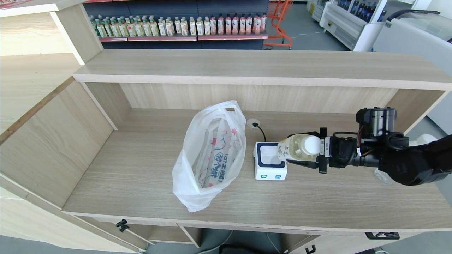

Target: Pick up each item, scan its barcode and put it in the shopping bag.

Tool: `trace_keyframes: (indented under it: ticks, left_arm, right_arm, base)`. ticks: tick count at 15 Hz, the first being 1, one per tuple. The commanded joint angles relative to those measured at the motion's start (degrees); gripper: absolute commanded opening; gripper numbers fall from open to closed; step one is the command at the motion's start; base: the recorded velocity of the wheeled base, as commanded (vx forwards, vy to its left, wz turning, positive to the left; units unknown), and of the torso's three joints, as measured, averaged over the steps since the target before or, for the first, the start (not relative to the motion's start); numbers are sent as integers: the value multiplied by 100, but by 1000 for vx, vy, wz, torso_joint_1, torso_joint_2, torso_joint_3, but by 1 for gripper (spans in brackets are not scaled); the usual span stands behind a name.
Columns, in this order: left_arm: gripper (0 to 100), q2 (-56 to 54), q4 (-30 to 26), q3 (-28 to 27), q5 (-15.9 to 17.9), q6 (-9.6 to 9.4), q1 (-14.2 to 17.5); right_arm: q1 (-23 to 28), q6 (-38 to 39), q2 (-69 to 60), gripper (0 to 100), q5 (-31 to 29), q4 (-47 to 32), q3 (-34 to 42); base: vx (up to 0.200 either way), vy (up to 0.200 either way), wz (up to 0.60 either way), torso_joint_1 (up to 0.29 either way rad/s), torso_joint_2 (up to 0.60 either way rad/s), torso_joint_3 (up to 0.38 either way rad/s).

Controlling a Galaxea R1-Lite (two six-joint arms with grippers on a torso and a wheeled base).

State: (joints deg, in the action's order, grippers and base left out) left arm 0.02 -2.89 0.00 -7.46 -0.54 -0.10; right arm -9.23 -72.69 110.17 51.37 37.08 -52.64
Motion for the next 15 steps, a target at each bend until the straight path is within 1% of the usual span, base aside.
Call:
trace_keyframes:
  ticks: [1,6,13,15]
  left_arm:
    - [100,-2,-1,0,-1,1,1]
    - [100,-2,-1,0,-1,1,1]
    - [100,-2,-1,0,-1,1,1]
    - [100,-2,-1,0,-1,1,1]
  right_arm:
    - [-26,1,286,0,31,1,-220]
    - [-105,36,743,0,40,1,-801]
    - [-246,36,1147,0,40,1,-1258]
    - [-255,27,1139,0,40,1,-1249]
  base:
    - [0,0,0,0,0,0]
    - [0,0,0,0,0,0]
    - [0,0,0,0,0,0]
    - [0,0,0,0,0,0]
